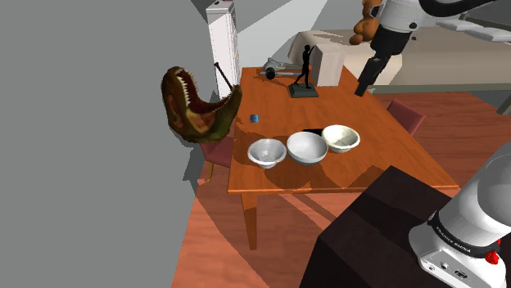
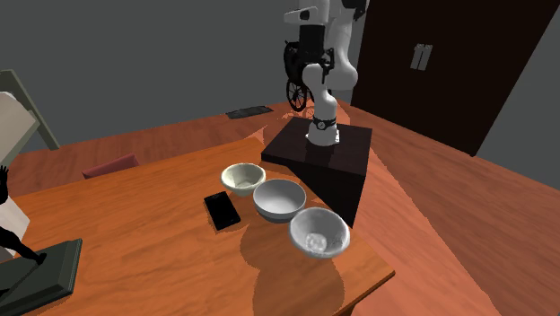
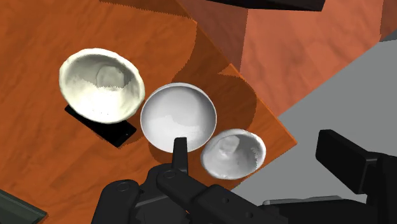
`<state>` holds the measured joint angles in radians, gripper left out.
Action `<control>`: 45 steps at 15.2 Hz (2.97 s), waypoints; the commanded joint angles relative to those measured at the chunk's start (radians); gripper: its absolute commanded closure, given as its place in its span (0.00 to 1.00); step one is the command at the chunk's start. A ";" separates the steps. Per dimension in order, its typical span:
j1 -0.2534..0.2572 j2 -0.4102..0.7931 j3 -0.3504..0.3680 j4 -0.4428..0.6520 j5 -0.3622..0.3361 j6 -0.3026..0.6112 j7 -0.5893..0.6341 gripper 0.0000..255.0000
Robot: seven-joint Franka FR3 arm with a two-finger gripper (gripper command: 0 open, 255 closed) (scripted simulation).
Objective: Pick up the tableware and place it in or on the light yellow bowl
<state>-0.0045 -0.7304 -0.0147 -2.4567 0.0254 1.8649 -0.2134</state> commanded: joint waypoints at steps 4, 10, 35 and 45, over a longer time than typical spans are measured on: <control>-0.012 0.128 -0.035 -0.048 -0.016 0.173 -0.046 0.00; -0.021 0.322 -0.078 -0.059 -0.021 0.371 -0.102 0.00; -0.080 1.120 -0.107 0.232 0.178 0.849 -0.377 0.00; -0.081 1.128 -0.105 0.234 0.181 0.855 -0.379 1.00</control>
<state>-0.0856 0.3971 -0.1201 -2.2219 0.2060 2.7199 -0.5919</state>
